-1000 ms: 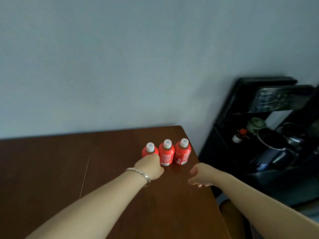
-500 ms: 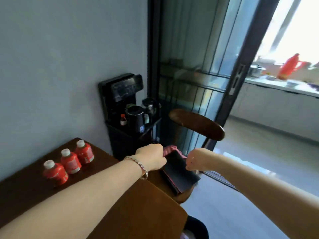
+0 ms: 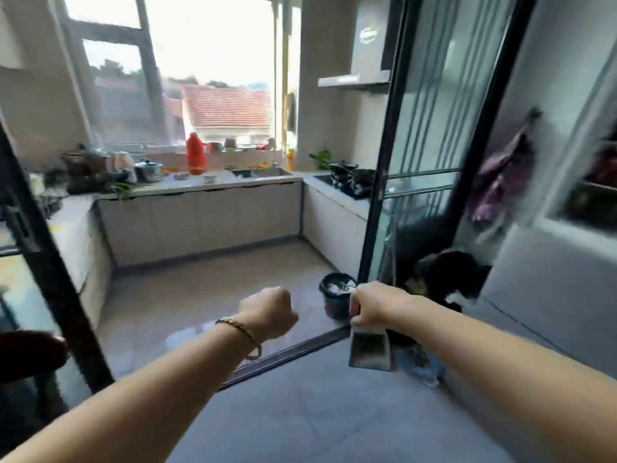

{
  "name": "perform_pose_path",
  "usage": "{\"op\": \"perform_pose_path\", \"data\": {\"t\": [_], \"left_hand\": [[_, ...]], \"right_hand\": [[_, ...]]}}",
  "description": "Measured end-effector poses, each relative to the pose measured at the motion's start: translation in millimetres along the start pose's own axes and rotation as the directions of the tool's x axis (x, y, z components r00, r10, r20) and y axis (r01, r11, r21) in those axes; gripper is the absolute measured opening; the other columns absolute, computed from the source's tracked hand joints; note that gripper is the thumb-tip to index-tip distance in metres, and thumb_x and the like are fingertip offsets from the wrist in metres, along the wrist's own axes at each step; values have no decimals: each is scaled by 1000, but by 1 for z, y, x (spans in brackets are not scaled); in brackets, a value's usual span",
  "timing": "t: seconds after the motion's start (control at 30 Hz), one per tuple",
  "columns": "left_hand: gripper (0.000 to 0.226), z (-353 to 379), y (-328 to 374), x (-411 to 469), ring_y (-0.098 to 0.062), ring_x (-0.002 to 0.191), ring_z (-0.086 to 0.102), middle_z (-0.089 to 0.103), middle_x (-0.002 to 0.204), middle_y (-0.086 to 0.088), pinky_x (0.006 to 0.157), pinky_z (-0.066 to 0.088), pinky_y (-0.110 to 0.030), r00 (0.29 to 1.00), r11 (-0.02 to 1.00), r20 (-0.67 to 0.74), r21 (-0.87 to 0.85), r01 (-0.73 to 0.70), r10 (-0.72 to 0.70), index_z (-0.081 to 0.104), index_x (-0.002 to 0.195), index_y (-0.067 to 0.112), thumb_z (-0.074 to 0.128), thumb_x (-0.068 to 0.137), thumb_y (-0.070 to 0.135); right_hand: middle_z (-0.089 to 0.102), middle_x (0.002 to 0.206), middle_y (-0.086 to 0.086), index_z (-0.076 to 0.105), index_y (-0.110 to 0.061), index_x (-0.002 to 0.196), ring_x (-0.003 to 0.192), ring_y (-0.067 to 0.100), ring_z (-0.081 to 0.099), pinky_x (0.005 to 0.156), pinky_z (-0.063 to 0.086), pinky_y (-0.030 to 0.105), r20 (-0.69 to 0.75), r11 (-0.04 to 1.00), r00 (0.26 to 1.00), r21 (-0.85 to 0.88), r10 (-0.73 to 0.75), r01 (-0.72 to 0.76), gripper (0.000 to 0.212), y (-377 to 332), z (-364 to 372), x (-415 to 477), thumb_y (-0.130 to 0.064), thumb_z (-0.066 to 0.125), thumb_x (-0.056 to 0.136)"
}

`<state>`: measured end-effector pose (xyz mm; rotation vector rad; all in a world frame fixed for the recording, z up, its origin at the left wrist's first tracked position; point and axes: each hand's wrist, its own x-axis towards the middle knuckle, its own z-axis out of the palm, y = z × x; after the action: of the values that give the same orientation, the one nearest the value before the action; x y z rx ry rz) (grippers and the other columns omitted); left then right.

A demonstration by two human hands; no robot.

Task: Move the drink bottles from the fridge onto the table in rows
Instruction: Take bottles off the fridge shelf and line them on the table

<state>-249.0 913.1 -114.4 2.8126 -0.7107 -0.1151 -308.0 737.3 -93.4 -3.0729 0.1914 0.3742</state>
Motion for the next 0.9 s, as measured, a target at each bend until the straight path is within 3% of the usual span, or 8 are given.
{"op": "perform_pose_path", "data": {"t": [0.1,0.23,0.37,0.5,0.63,0.77,0.9], "left_hand": [[26,4,94,71,-26,98,60,64,109,-7,73,43,-27,990,991,-35,-21,-136,135,64,103,12,47,87,24],[23,10,206,149,-29,95,61,65,102,-7,76,49,-33,943,944,-46,-5,-330,330,63,97,10,46,89,22],[19,10,301,225,-27,80,62,62,81,-5,64,46,-28,881,878,-95,-85,-470,463,63,82,12,46,83,19],[16,5,396,300,-28,81,62,63,82,-2,61,42,-26,779,776,-158,-93,-624,607,61,81,14,46,81,20],[18,-9,497,365,-27,84,60,65,93,-3,66,40,-26,656,657,-217,-80,-750,723,60,90,15,47,82,24],[17,-24,591,414,-24,78,57,65,91,-2,64,39,-27,488,506,-274,-7,-862,828,57,89,15,43,84,24],[11,-21,671,452,-16,61,48,56,75,4,53,34,-27,386,411,-293,26,-911,875,47,81,19,39,87,22]], "right_hand": [[65,113,6,67,-15,103,103,27,61,75,47,30,-63,985,983,24,172,-171,22,108,-23,-1,-26,58,86],[66,110,6,66,-13,104,100,28,62,76,47,31,-109,927,921,60,374,-370,22,226,-53,-1,-24,54,89],[66,108,6,65,-14,100,97,26,62,74,43,29,-168,834,817,126,552,-537,19,322,-79,2,-19,51,88],[67,103,4,66,-14,98,93,26,63,66,43,26,-225,724,689,196,689,-661,22,404,-107,4,-21,50,86],[64,90,9,63,-13,83,78,29,59,59,40,23,-234,584,537,246,810,-774,18,478,-142,10,-15,46,85],[67,102,11,65,-12,86,89,30,62,75,48,30,-275,475,406,271,871,-837,23,551,-172,9,-12,43,87],[66,103,7,66,-12,99,93,27,63,76,49,32,-316,424,334,277,888,-862,20,624,-190,6,-19,50,88]]}}
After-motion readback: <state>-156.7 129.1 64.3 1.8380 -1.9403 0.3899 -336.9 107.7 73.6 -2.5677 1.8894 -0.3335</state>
